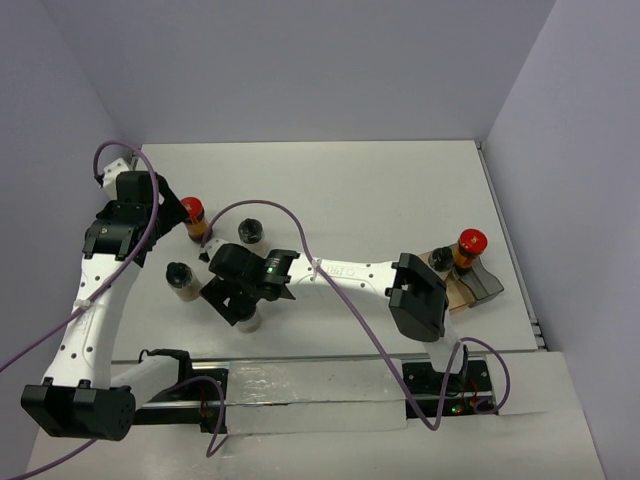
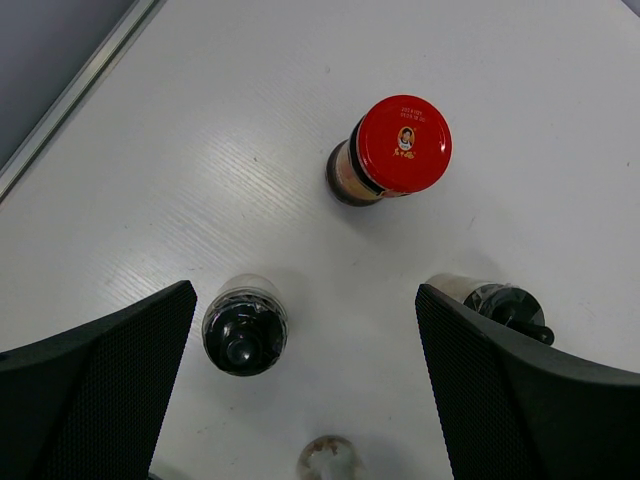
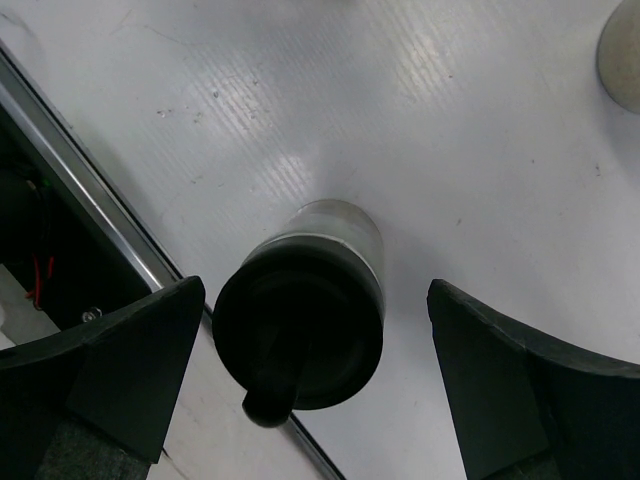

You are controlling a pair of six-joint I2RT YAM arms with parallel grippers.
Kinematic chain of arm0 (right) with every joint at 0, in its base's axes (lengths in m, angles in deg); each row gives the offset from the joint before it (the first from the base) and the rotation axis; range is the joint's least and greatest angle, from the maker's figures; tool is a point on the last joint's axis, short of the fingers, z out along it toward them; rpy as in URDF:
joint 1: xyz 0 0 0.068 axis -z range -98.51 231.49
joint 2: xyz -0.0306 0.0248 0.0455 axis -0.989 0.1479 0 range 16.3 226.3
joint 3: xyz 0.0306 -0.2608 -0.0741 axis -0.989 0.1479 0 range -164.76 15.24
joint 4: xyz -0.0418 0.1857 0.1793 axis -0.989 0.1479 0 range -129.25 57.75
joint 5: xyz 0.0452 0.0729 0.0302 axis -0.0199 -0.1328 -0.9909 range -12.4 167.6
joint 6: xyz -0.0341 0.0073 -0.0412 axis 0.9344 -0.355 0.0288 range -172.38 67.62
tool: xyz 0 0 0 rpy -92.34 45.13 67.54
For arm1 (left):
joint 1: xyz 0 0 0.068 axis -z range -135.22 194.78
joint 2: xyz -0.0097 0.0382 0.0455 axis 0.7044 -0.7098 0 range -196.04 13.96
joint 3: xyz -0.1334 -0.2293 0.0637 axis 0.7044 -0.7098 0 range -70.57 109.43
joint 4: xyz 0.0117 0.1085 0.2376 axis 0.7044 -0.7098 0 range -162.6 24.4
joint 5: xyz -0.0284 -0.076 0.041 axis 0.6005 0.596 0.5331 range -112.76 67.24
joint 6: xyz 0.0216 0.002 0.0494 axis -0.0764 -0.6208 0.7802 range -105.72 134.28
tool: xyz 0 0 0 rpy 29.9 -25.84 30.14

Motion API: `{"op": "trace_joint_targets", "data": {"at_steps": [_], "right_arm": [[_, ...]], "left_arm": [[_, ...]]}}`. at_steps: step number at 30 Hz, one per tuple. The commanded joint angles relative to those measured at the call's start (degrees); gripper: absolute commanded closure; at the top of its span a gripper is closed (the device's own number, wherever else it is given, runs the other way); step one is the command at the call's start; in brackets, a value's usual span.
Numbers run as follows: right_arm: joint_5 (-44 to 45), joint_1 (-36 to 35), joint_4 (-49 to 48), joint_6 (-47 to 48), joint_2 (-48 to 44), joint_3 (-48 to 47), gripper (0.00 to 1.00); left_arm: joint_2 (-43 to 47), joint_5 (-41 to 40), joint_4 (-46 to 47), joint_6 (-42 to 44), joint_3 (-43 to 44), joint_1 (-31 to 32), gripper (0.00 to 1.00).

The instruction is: Organize the condiment bottles

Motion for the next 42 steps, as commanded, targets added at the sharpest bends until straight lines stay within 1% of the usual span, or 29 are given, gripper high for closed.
{"op": "trace_joint_targets", "data": {"at_steps": [1, 7, 11, 15, 16, 17, 19, 24, 28, 33, 38, 42], "right_arm": [[0.7, -0.4, 1.0, 0.1, 1.6, -3.2, 0.0], [1.4, -0.4, 1.5, 0.1, 2.7, -3.1, 0.0], [1.8, -0.4, 1.2, 0.1, 2.4, -2.3, 0.07], [2.3, -0.4, 1.1, 0.1, 1.5, -1.4, 0.2], [2.3, -0.4, 1.1, 0.1, 1.2, -1.1, 0.26], [2.3, -0.4, 0.8, 0.1, 0.8, -0.8, 0.29], [2.5, -0.4, 0.6, 0.1, 0.2, 0.0, 0.42], [5.3, -0.4, 2.9, 0.1, -2.4, -0.2, 0.58], [8.0, 0.2, 4.1, 0.1, -6.1, 1.1, 0.6], [10.0, 4.7, 4.7, 0.1, -15.3, 5.6, 0.61], [11.6, 10.8, 6.8, 0.1, -23.7, 10.6, 0.63], [13.3, 17.8, 9.6, 0.1, -32.7, 16.9, 0.63]], "left_arm": [[1.3, 0.4, 1.3, 1.2, -0.3, -0.5, 0.0], [1.4, 0.3, 1.3, 1.5, -0.5, -0.5, 0.0], [1.3, 0.5, 1.7, 1.5, -0.6, -0.5, 0.0], [1.4, 0.3, 1.6, 1.4, -0.7, -0.5, 0.0], [1.5, 0.4, 1.8, 1.4, -0.9, -0.5, 0.0], [1.6, 0.4, 1.9, 1.4, -1.0, -0.5, 0.0], [1.6, 0.5, 2.1, 1.4, -1.2, -0.5, 0.0], [1.8, 0.6, 2.7, 1.2, -2.3, -0.5, 0.01], [1.3, 1.3, 3.1, 1.0, -2.6, -0.5, 0.0], [1.2, 1.2, 3.6, 1.1, -2.5, -0.5, 0.01], [0.8, 2.0, 3.9, 0.8, -2.3, -0.5, 0.0], [1.0, 2.5, 4.5, 0.6, -2.4, -0.5, 0.0]]}}
